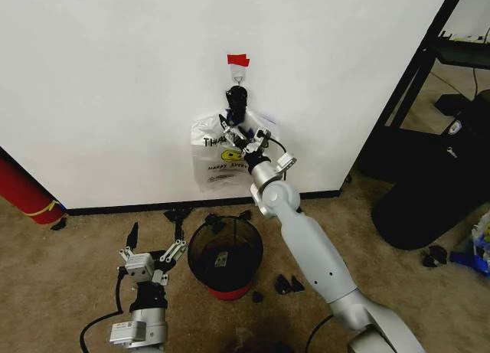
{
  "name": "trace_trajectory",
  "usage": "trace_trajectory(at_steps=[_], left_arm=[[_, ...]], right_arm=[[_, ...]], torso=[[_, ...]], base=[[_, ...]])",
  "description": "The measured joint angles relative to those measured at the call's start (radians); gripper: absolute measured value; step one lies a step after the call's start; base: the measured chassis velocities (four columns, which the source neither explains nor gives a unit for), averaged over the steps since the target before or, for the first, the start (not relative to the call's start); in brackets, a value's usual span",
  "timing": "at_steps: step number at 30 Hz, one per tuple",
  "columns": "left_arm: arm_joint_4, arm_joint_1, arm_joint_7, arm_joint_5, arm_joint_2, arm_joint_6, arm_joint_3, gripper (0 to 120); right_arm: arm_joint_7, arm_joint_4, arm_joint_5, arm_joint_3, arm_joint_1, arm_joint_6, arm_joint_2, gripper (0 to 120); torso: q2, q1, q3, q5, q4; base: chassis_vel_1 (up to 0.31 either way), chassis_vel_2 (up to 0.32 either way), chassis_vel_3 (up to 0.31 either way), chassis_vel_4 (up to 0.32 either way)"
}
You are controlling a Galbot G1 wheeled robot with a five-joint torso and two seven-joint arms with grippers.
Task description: Pick up the garbage bag from the wall and place it over the trash bin.
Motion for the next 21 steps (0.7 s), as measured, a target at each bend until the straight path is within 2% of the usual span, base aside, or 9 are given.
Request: trace_trajectory(at_steps=[5,7,9,15,17,21], left_arm=[[0.004,-0.006,-0.001,0.0,0.0,0.0,0.003,100],[0.005,-0.009,-0.001,0.0,0.001,0.0,0.004,100],[0.005,-0.009,-0.001,-0.001,0.001,0.0,0.004,100],[0.007,-0.008,-0.002,-0.004,0.003,0.001,0.002,100],[0.006,-0.008,-0.003,-0.005,0.003,0.001,0.002,100],[0.005,-0.007,-0.004,-0.007,0.003,0.001,0.001,100]], right_arm=[[0.0,0.007,0.006,0.0,0.007,-0.001,-0.001,100],[0.001,0.011,0.008,0.0,0.01,-0.003,-0.001,93],[0.001,0.011,0.009,0.0,0.01,-0.003,-0.002,91],[0.001,-0.008,0.008,0.001,0.016,-0.004,-0.003,63],[0.001,-0.009,0.008,0.001,0.016,-0.004,-0.003,63],[0.009,-0.004,0.005,0.003,0.016,-0.005,0.007,41]], torso=[[0.0,0.0,0.0,0.0,0.0],[0.0,0.0,0.0,0.0,0.0],[0.0,0.0,0.0,0.0,0.0],[0.0,0.0,0.0,0.0,0.0],[0.0,0.0,0.0,0.0,0.0],[0.0,0.0,0.0,0.0,0.0001]], base=[[0.0,0.0,0.0,0.0],[0.0,0.0,0.0,0.0],[0.0,0.0,0.0,0.0],[0.0,0.0,0.0,0.0],[0.0,0.0,0.0,0.0],[0.0,0.0,0.0,0.0]])
